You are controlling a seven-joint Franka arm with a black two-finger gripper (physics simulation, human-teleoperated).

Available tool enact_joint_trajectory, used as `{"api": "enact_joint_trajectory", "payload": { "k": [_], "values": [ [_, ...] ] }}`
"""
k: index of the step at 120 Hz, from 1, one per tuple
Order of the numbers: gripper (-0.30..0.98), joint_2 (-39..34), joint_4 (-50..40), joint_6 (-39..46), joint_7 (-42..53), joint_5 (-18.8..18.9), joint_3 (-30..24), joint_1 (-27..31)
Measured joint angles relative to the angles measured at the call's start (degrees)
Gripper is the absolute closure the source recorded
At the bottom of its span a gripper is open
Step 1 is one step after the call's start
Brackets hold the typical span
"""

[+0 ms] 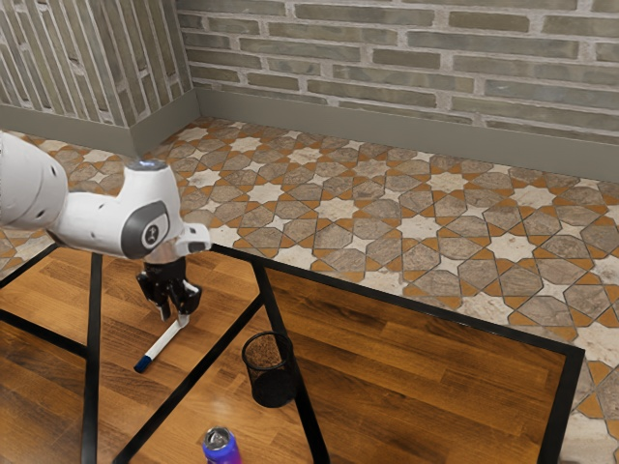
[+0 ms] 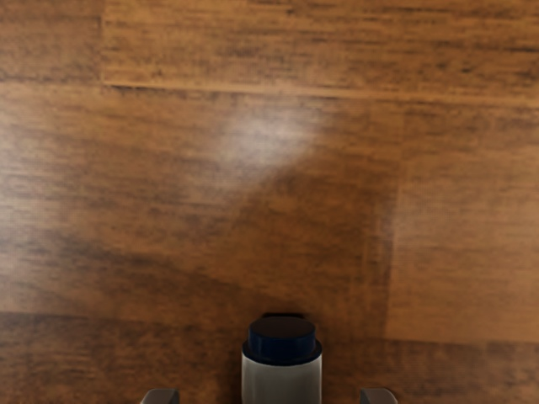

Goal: Put the marker into the pen holder.

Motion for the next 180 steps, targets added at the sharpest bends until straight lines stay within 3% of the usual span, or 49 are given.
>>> {"api": "enact_joint_trajectory", "payload": {
  "k": [33,61,82,106,136,142,159,180],
  "values": [
    [0.47,1.1,-0.1,0.1,-2.8,0.0,0.0,-0.1],
    [0.69,0.9,-0.1,-0.2,-4.3,0.2,0.0,-0.2],
    [0.75,-9.4,0.0,-1.2,-5.4,1.1,-5.4,-1.1],
    [0.78,-19.3,0.0,-1.7,-6.6,1.7,-7.6,-10.7],
    [0.79,-15.9,2.4,4.1,-8.0,2.0,-7.3,-23.0],
    [0.79,-15.0,3.5,4.7,-8.1,2.2,-7.4,-21.5],
    [0.78,-12.4,5.5,5.7,-8.5,2.4,-7.4,-9.3],
    [0.77,-10.4,6.8,6.3,-8.9,2.6,-7.5,-11.8]
  ]
}}
